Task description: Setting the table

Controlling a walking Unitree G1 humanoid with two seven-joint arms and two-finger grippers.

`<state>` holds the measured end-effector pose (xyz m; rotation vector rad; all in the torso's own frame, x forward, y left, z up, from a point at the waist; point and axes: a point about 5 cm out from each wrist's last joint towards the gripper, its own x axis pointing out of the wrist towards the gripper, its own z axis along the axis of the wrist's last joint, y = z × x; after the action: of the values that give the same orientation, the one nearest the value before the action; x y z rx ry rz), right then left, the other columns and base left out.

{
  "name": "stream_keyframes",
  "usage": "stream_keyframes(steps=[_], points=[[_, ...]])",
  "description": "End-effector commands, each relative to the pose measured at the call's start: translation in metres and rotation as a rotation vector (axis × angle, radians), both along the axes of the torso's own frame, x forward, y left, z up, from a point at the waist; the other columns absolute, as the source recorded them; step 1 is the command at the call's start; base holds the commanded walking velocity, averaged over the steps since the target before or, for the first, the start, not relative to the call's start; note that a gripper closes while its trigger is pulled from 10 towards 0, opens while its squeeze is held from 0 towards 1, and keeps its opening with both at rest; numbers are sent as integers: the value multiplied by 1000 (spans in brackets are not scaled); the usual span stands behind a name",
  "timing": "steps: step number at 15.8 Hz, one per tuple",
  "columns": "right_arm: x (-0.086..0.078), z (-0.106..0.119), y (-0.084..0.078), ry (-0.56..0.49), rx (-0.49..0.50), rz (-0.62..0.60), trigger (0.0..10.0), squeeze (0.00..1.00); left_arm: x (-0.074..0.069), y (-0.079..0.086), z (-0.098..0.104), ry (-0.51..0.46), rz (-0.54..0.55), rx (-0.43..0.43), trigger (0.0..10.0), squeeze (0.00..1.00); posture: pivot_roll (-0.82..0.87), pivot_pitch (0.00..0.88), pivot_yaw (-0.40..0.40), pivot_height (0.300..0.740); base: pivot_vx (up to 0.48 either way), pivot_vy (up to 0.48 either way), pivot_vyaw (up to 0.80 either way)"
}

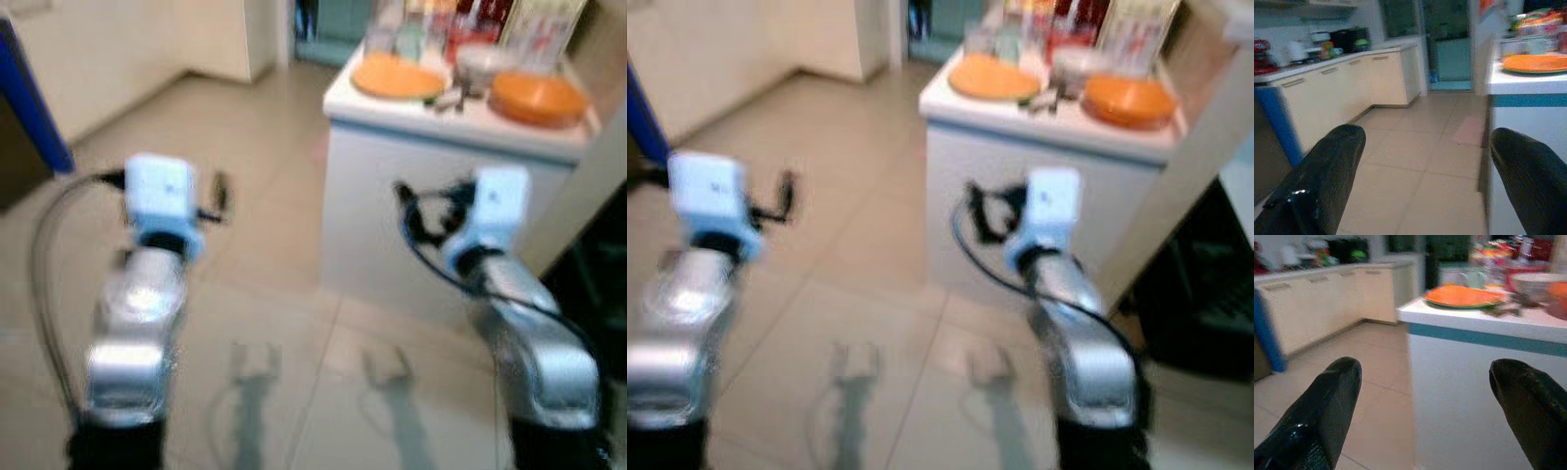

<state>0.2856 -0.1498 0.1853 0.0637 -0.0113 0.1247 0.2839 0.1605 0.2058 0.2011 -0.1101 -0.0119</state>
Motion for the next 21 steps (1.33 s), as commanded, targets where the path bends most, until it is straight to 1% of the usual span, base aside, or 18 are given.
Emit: stream_keyframes(steps=[1,7,10,13,19,21], points=[[1,6,4,-18,8,13,10000,0,0,5,6,-23,18,13,10000,0,39,0,-25,740,334,0,0],[2,9,2,-36,-3,-5,10000,0,3,6,6,-22,14,29,10000,0,38,0,-20,740,336,0,0],[2,9,1,-33,18,-15,10000,0,4,7,8,-26,16,31,10000,0,40,0,-22,740,335,0,0],[2,10,3,-38,32,0,10000,0,4,9,8,-28,21,30,10000,0,39,0,-23,740,334,0,-775],[4,13,5,-46,32,9,10000,0,6,9,10,-35,17,31,10000,0,43,0,-17,740,335,0,0],[3,11,4,-36,48,7,10000,0,6,8,11,-35,16,32,10000,0,54,0,-24,740,336,0,0]])
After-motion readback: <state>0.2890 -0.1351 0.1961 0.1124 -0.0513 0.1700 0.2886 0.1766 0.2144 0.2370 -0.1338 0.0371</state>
